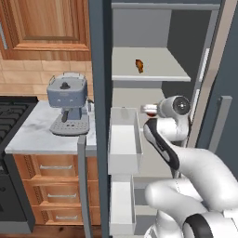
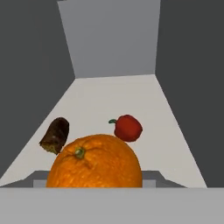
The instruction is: Take the chicken drumstick and tangerine from the highest rack and move them to the second highest rack where the sweet potato and bell pepper are located, to maximize freezer space. Close the freezer door after rearranging.
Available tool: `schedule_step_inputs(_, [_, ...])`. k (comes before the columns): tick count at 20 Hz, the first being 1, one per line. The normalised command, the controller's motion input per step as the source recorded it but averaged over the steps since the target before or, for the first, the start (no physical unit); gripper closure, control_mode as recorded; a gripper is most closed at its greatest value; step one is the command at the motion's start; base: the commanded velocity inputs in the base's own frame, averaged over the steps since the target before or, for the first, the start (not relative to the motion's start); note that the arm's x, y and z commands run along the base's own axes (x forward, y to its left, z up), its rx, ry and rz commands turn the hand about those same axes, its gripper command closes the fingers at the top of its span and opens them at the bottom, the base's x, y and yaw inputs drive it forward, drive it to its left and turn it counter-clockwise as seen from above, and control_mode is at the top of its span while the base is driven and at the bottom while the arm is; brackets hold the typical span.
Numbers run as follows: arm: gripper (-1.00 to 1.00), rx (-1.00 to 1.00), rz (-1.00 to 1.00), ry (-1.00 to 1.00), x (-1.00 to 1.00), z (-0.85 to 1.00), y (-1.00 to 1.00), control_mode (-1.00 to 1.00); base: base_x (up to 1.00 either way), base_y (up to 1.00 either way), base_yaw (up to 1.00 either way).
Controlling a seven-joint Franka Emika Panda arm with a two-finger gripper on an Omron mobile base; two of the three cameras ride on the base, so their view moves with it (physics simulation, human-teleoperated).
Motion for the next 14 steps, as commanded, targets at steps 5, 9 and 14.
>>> schedule_step_inputs(5, [1.00,0.00,0.00,0.22,0.63,-0.23,0.14,-1.00,0.00,0.00,0.00])
schedule_step_inputs(9, [1.00,-0.06,0.00,0.20,0.58,-0.35,0.16,-1.00,0.00,0.00,0.00])
schedule_step_inputs(14, [1.00,-0.12,0.00,0.04,0.47,-0.52,0.12,-1.00,0.00,0.00,0.00])
